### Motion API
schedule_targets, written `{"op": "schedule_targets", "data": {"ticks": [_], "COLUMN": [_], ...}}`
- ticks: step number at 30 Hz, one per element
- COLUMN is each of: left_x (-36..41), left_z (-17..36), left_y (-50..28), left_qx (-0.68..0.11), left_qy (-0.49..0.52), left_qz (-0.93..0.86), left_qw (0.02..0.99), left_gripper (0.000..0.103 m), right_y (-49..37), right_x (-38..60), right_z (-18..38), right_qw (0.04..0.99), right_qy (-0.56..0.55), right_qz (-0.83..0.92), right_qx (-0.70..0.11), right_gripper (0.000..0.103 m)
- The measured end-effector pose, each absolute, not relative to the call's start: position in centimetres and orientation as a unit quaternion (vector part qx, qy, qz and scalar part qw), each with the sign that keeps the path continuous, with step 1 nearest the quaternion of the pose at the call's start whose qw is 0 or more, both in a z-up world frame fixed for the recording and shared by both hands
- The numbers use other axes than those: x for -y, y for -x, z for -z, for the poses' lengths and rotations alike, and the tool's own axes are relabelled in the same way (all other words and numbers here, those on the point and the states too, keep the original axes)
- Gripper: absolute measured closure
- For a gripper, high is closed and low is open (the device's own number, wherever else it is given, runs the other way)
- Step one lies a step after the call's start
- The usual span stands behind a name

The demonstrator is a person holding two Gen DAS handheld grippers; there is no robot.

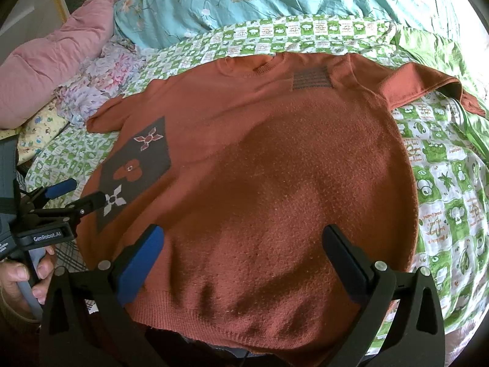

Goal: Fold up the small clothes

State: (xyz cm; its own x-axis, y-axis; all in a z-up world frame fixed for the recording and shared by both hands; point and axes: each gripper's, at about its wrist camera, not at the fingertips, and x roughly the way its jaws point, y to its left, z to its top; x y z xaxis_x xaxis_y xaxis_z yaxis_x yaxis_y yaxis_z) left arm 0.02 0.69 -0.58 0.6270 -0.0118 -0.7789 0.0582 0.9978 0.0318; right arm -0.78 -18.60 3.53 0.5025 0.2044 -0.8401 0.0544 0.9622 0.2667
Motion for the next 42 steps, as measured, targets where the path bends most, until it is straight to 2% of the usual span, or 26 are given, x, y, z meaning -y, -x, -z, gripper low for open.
{"op": "schedule_targets", "data": {"ticks": [28,42], "left_x": [-0.2,-0.2], "left_z": [0.5,0.2], "left_y": [-0.3,-1.6], "left_qx": [-0.437,-0.413], "left_qy": [-0.03,-0.027], "left_qz": [0.017,0.024], "left_qw": [0.899,0.91], "left_gripper": [0.002,0.002], "right_y": [0.9,0.1], "right_x": [17.9,20.0], "right_z": [-3.7,-3.9], "right_qw": [0.857,0.86], "right_qy": [-0.134,-0.159], "right_qz": [-0.046,-0.042], "right_qx": [-0.496,-0.483], "right_gripper": [0.0,0.0]}}
